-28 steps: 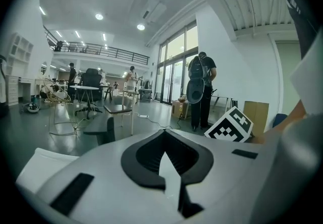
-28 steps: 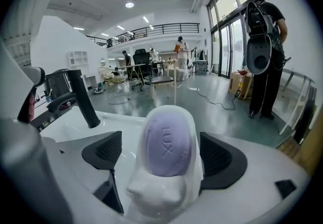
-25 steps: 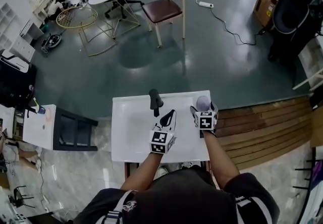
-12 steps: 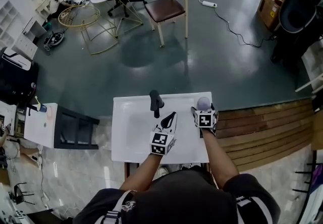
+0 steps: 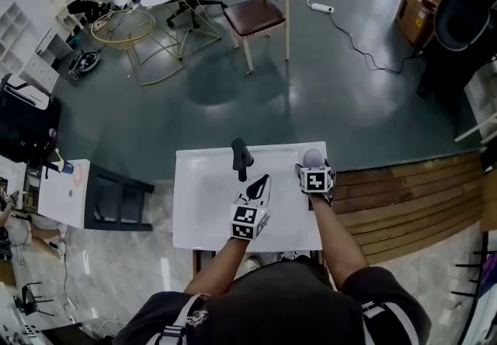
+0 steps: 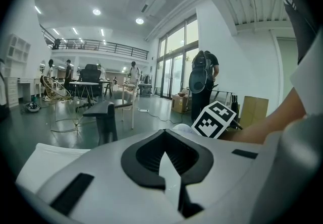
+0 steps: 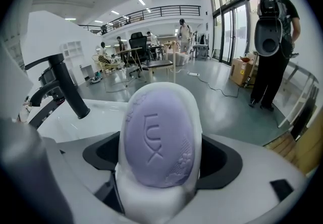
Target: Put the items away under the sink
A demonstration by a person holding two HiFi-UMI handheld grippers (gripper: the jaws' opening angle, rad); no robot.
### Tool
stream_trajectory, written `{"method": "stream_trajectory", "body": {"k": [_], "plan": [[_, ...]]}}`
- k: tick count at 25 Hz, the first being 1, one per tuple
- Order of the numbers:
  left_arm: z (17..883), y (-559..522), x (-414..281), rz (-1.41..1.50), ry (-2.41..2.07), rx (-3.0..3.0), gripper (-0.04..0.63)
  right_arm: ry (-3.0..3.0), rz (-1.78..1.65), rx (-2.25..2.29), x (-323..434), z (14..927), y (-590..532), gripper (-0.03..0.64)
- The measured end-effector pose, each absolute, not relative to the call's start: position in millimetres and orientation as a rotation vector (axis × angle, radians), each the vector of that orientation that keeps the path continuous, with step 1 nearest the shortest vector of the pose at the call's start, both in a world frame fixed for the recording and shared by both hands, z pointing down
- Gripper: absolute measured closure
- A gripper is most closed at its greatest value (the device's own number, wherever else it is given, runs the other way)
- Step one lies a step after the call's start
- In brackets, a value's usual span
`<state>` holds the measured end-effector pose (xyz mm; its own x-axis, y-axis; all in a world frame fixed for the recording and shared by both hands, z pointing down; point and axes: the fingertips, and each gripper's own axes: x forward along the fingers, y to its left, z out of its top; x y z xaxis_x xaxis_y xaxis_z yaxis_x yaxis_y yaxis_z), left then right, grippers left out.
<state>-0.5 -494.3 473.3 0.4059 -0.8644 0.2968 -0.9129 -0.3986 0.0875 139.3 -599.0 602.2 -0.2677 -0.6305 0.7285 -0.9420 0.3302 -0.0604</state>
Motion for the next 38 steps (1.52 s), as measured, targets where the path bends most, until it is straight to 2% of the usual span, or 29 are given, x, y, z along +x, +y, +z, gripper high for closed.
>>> {"method": "stream_trajectory", "body": {"k": [7, 18, 38], "plan": [[474.2, -486.3, -6.8, 0.286, -1.562, 2.43, 0.589, -1.965, 0.695, 1.369, 145.7, 609.6, -589.3, 0.15], [463.4, -459.6, -14.4, 0.272, -1.551, 2.449, 0.588, -2.078, 0.662, 1.371, 133.3, 558.6, -548.6, 0.15], [435.4, -335.7, -77.6, 0.162, -1.526, 2.501, 0.589, -2.158, 0.62, 1.435, 65.2, 492.3, -389.5, 0.15]]}}
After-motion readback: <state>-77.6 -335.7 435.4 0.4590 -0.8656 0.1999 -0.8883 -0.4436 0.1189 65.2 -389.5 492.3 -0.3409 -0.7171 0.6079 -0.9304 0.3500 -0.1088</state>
